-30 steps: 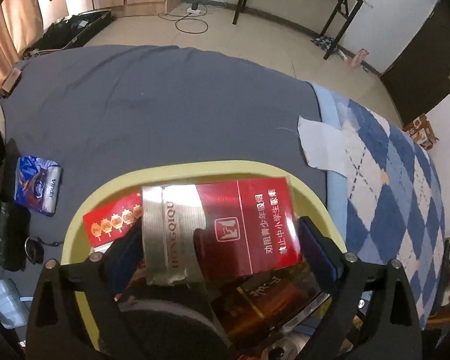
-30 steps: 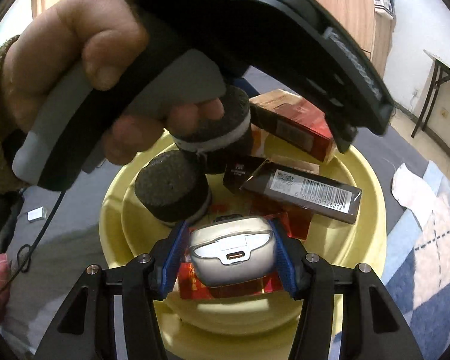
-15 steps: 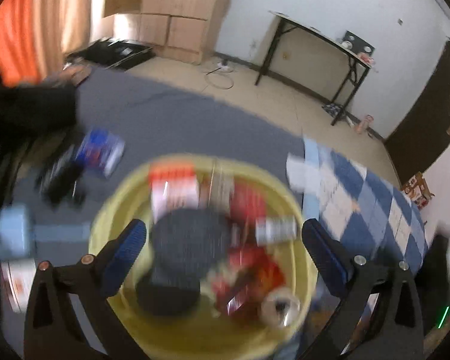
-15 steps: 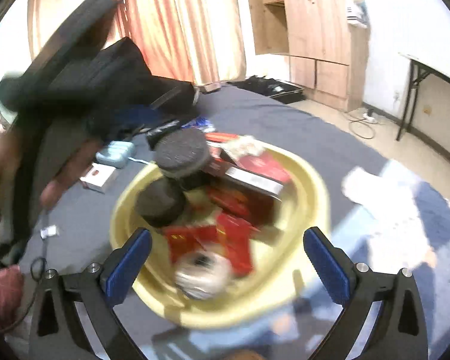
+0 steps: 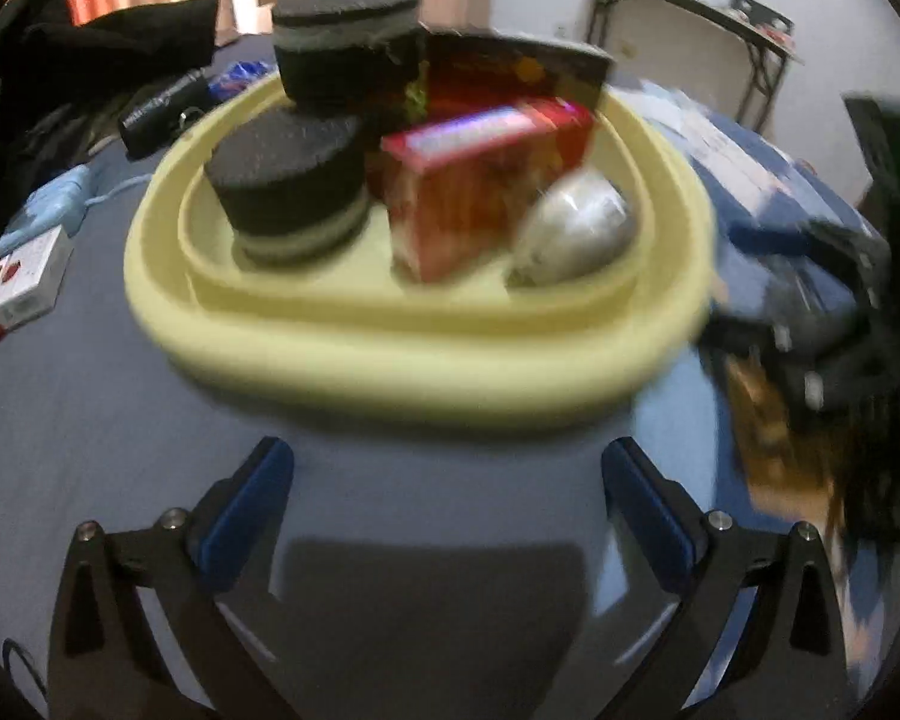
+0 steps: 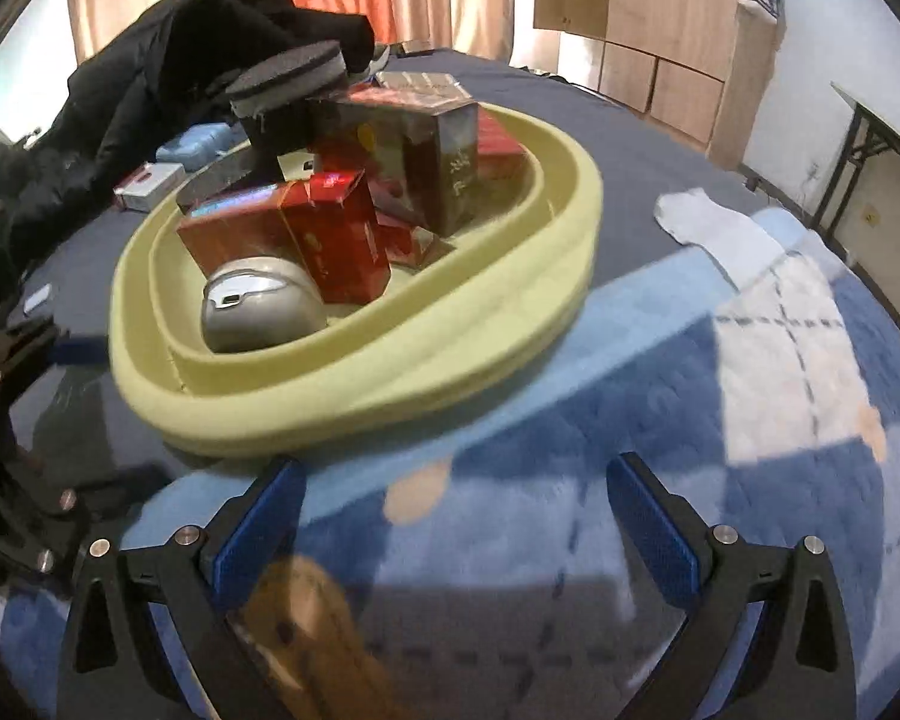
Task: Organize rigid objects
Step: 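Release the silver case and box into the yellow tray, then withdraw both tools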
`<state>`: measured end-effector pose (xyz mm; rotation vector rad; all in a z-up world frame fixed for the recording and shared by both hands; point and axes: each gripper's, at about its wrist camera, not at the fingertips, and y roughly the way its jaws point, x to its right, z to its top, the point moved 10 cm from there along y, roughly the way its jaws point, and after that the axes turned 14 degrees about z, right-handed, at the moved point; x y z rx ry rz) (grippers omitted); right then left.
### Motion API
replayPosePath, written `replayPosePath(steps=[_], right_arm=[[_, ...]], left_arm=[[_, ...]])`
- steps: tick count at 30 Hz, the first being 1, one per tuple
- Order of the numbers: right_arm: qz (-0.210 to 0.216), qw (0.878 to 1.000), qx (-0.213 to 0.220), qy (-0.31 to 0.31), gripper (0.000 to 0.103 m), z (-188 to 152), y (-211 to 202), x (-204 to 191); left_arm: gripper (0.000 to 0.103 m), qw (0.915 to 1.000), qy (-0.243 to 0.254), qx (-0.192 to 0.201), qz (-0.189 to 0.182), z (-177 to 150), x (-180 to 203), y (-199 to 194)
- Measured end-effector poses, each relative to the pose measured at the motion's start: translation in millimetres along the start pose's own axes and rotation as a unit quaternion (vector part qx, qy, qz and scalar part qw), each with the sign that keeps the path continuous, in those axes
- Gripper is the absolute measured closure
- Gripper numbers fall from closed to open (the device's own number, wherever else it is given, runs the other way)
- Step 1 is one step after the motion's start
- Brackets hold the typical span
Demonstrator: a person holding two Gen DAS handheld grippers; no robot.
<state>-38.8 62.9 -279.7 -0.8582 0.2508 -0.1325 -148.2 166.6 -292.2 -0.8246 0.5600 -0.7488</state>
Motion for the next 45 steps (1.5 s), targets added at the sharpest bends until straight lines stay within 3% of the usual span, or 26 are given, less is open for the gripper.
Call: replayPosePath(steps=[6, 11, 45], right_arm=[[-0.016, 1.0, -0.001, -0.022, 0.0, 10.9, 17.7, -7.8], [-0.011, 1.0, 0.004, -0.018, 0.0, 3.6, 14.5, -6.5], [-0.014, 1.0, 0.005, -0.018, 0.0, 0.6, 7.6, -0.6]], left_arm=[[0.0, 0.9996, 0.0, 0.015, 0.023, 18.0, 1.3, 15.3], [0.0, 0.9999, -0.009, 0.011, 0.01, 17.0, 0.4, 14.7], [0.0, 0.9998, -0.007, 0.011, 0.012, 17.5, -0.7, 15.1]])
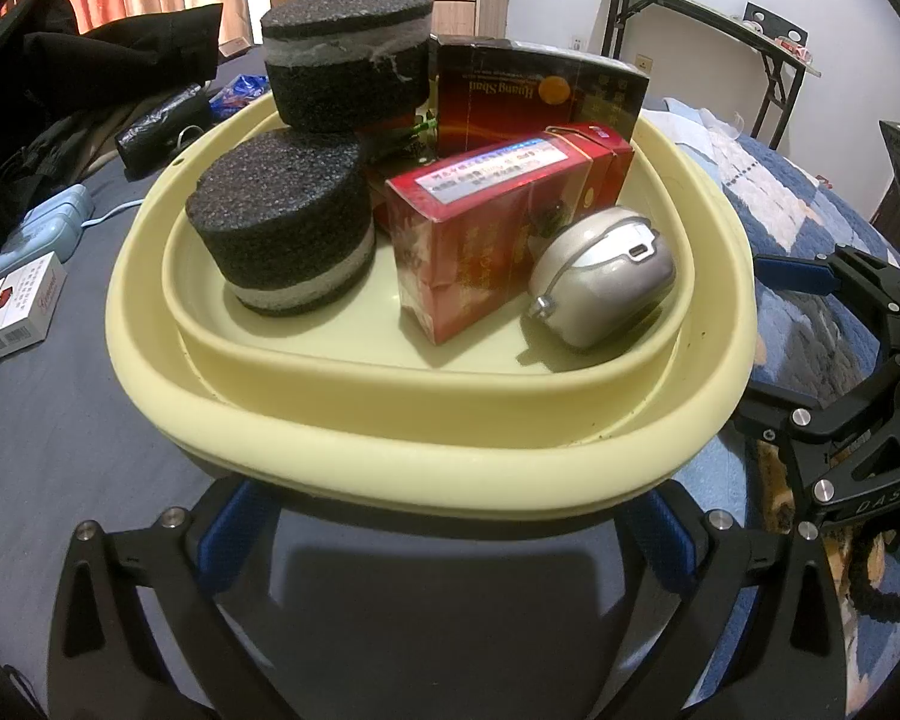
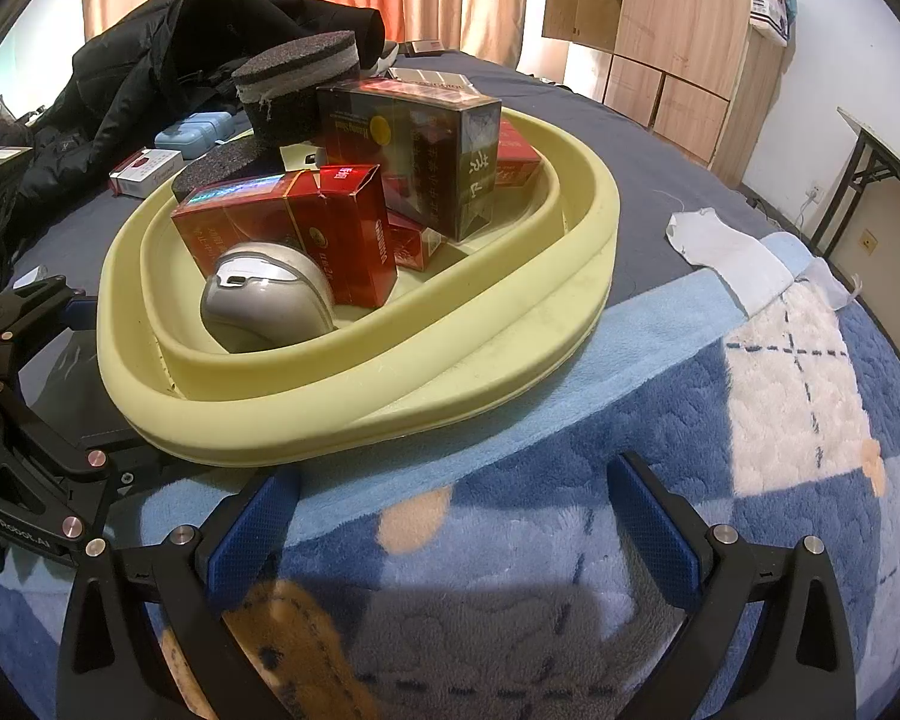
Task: Organize rigid objects
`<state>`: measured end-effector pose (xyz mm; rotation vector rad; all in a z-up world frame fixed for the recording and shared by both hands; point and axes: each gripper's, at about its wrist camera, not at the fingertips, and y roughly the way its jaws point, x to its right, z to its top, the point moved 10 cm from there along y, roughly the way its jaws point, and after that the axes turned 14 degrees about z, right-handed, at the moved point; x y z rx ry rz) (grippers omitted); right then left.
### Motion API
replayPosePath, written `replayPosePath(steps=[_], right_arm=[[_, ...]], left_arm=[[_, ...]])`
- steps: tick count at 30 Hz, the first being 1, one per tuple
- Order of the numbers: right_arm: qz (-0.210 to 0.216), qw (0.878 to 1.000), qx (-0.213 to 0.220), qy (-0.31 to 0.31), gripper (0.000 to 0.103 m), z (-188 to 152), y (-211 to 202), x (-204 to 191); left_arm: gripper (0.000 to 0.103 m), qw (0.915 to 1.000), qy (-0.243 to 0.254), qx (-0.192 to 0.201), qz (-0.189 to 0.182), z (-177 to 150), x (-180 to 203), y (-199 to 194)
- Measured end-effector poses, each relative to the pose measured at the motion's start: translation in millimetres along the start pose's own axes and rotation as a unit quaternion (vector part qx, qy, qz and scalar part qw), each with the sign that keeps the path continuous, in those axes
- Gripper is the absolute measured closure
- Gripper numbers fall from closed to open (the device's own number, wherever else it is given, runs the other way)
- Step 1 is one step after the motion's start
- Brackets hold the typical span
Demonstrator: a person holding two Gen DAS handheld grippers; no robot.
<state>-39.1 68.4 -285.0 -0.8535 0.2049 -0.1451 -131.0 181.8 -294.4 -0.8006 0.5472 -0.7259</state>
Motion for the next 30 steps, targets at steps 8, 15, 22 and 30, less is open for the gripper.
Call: replayPosePath(steps=[8, 15, 22, 30], right_arm=[[0.0, 1.0, 0.0, 0.0, 0.0, 0.1, -0.1, 0.1], [0.0, 1.0, 0.0, 0.0, 0.0, -0.2, -0.3, -0.3], [0.0, 1.0, 0.0, 0.001, 0.0, 0.1, 0.0, 0.0], [0.0, 1.0, 0.0, 0.002, 0.0, 0.2, -0.2, 0.3]], left_arm=[[0.0, 1.0, 0.0, 0.0, 0.0, 0.2, 0.2, 0.1], [0.0, 1.0, 0.0, 0.0, 0.0, 0.6, -0.4, 0.2], [0.0, 1.0, 0.0, 0.0, 0.0, -0.3, 0.5, -0.3], [0.0, 1.0, 0.0, 0.0, 0.0, 0.2, 0.3, -0.2]])
